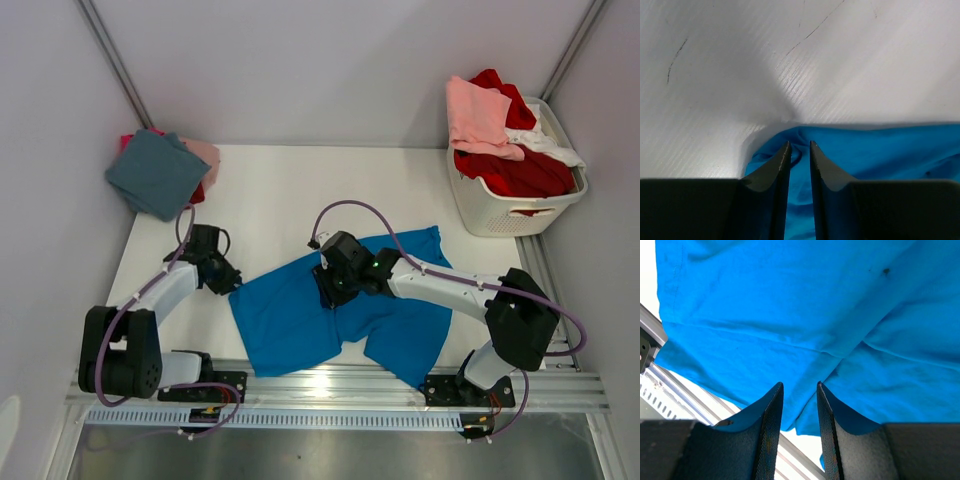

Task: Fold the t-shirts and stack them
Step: Fold the flattened tshirt in 1/3 of the way

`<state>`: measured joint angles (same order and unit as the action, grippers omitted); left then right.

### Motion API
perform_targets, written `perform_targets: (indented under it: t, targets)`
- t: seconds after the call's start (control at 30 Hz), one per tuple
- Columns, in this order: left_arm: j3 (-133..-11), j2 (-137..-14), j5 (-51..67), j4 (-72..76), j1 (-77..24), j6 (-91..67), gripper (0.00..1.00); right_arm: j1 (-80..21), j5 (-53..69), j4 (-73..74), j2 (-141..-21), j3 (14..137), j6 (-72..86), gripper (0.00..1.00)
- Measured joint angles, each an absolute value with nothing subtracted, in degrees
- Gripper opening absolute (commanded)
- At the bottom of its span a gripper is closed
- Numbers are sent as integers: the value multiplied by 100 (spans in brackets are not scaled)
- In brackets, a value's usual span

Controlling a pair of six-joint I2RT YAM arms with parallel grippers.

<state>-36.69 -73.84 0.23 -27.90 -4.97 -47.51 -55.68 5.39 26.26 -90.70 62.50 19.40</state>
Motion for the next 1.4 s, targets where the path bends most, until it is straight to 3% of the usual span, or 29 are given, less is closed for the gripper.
perform_targets:
  t: [0.13,0.17,0.57,1.0,1.23,1.3,1.4]
  targets:
    - [-3667,-7387,23,-2792,-574,-4753,10,-5564,537,2628,-9070,6250,1942,36]
    - [-3664,-7387,23,-2790,-596,-4755,1,-5564,537,2628,-9070,6250,1942,36]
    - [-3658,-7129,-685,-3194,-652,-4856,0,-5564,534,2628,-9070,6250,1946,36]
    - [-3632,-6626,-1208,-3395,158,-5074,1,-5566,530,2630,-9070,6191,1986,36]
    - [-3632,-6678,-1131,-3365,150,-5022,26,-5566,515,2637,-9070,6171,1986,36]
    - [-3623,-6431,-1083,-3334,145,-4989,34,-5566,510,2635,-9070,6171,1986,36]
    - [-3535,-5664,-882,-3109,84,-4897,39,-5566,473,2633,-9070,6171,1977,36]
